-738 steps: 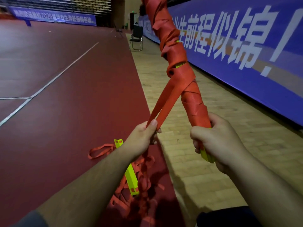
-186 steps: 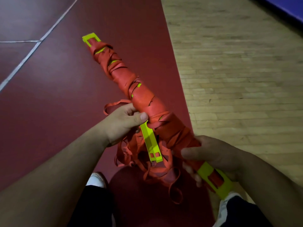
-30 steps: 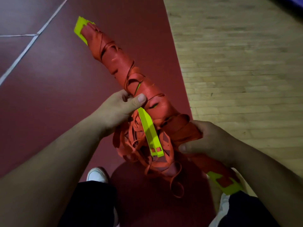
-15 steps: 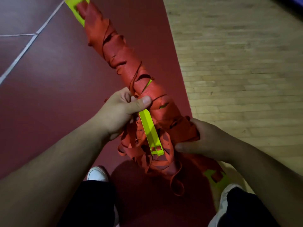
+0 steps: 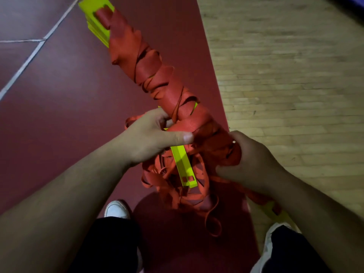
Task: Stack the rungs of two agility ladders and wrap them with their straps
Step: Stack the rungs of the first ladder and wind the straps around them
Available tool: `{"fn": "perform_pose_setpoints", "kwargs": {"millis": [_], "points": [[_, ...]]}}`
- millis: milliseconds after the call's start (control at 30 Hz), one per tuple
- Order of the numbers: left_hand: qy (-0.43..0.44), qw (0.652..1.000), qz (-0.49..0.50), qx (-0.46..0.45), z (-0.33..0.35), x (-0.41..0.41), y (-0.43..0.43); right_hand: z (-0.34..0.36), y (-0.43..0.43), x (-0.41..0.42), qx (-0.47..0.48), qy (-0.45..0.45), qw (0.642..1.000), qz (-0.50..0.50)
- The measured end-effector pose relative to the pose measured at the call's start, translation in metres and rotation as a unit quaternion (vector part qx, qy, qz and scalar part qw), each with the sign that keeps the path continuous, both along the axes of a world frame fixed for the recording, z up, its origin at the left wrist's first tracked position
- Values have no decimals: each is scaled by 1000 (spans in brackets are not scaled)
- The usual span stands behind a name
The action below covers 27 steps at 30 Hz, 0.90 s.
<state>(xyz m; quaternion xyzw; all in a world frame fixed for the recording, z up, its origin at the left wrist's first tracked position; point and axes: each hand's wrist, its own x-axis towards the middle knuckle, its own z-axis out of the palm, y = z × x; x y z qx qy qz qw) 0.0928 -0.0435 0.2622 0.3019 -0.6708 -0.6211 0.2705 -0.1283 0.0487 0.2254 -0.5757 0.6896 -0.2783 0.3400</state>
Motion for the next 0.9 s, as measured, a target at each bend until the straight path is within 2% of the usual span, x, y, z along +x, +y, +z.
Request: {"fn": "perform_pose_setpoints", "kwargs": {"millis": [67,167,300,400,533,633,833,900], "points": [[-7,1000,-9,15,-2,7,-3,3,1,-4,36,-114,991,58],[-44,999,-7,13,-4,12,-4,3,2,-6,116,-271,946,133],[-80,997,19,-8,-5,14,-2,3,4,-12,187,-344,908,149],[-50,999,14,-12,-4,8,5,4,5,-13,185,-271,934,141],[7,999,46,-14,-6,-6,10,-1,6,3,82,-85,992,47],[22,994,104,7,-8,-17,11,-7,8,14,4,21,1000,-9],[-16,988,153,-31,-9,-19,1,-12,4,10,-86,65,993,-46],[-6,989,146,-29,-8,-13,-3,-7,1,6,-78,57,994,-43]]}}
